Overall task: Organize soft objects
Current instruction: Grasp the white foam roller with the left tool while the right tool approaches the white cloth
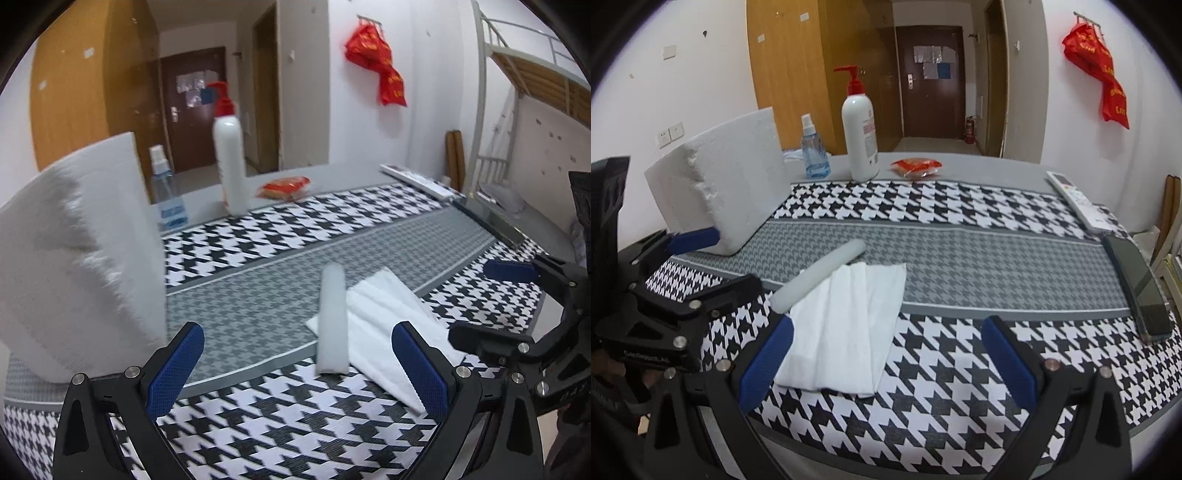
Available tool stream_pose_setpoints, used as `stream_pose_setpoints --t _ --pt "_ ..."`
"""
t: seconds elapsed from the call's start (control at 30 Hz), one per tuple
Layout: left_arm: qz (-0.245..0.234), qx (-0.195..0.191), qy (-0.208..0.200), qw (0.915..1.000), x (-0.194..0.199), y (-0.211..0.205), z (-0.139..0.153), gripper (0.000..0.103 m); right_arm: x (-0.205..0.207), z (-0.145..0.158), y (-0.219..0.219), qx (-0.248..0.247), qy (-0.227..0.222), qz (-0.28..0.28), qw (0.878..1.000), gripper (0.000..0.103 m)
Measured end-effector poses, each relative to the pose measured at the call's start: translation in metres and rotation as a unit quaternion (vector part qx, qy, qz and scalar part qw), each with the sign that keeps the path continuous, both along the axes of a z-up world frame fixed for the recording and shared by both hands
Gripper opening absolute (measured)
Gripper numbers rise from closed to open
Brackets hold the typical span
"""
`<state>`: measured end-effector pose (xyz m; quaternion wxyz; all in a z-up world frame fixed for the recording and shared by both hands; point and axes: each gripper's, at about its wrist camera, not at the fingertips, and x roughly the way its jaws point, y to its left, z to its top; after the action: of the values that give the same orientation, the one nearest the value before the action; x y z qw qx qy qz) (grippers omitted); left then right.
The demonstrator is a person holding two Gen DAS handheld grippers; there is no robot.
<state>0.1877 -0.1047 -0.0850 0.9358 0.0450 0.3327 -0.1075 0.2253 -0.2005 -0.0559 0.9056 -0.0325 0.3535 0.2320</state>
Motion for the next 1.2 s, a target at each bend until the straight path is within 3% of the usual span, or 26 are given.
stream_pose_setpoints --t 0.17,0.33,0.57,0.8,1.2 --pt "-0.029 0.014 0.020 0.9993 0.011 -0.009 -0.005 0.095 0.005 -0.004 -0.005 0.013 0.012 0.003 1.000 0.103" --pt "-0.019 0.028 0.053 0.9980 0.022 -0.014 -0.016 0.066 0.010 -0.008 -0.009 0.018 0.026 -0.002 1.000 0.103" --pt "-0.028 0.043 0.075 0.9958 0.026 -0.022 -0.025 0.055 0.013 -0.011 -0.005 0.017 0.035 0.006 0.999 0.103" --pt "-0.041 0.034 0.090 0.9945 0.027 -0.025 -0.027 0.023 0.014 -0.014 -0.003 0.018 0.042 0.010 0.999 0.103" --pt "-0.041 0.007 0.070 0.9967 0.019 -0.017 -0.020 0.019 0.013 -0.012 0.010 0.006 0.043 0.021 0.999 0.103"
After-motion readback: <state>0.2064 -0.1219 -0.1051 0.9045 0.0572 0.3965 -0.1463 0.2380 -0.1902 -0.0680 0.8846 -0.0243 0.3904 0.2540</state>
